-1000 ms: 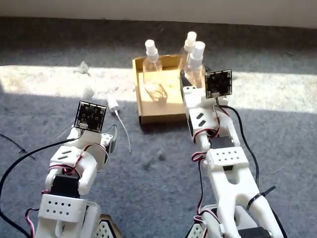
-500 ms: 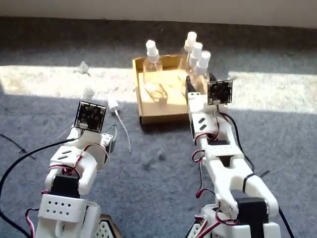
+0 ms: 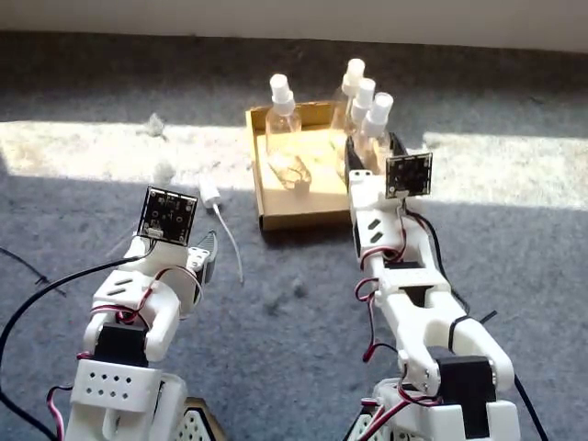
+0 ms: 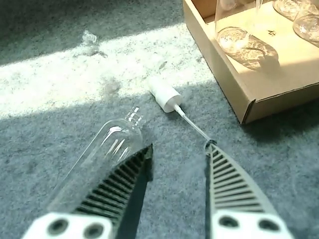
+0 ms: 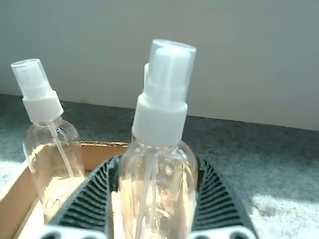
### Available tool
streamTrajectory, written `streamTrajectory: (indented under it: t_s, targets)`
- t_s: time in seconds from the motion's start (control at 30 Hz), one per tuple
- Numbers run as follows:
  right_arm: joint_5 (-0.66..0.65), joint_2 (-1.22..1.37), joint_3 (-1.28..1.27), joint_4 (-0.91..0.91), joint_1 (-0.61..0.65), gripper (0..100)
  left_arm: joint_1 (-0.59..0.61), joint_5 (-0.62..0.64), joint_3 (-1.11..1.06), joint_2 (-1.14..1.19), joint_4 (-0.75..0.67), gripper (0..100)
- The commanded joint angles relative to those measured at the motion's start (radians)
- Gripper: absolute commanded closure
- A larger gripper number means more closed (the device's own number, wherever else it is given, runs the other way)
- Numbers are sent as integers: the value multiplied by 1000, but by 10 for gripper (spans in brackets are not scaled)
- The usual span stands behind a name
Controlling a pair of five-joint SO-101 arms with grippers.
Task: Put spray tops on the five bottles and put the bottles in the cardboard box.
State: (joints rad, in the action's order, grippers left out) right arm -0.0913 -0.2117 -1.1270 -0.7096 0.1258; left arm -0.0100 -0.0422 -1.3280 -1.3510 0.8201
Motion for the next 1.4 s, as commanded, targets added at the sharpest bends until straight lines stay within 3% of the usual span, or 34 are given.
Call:
streamTrajectory:
  t_s: [0.0, 0.3, 0.53, 1.37]
  targets:
    - [-5, -5, -19, -24, -10, 994, 8, -3, 4, -15, -20, 836]
    - [-2, -5, -31, -24, -8, 981, 8, -3, 4, -15, -18, 836]
    - [-2, -5, -42, -24, -8, 834, 8, -3, 4, -15, -18, 836]
    - [-6, -16, -33, -24, 18, 812, 8, -3, 4, -15, -18, 836]
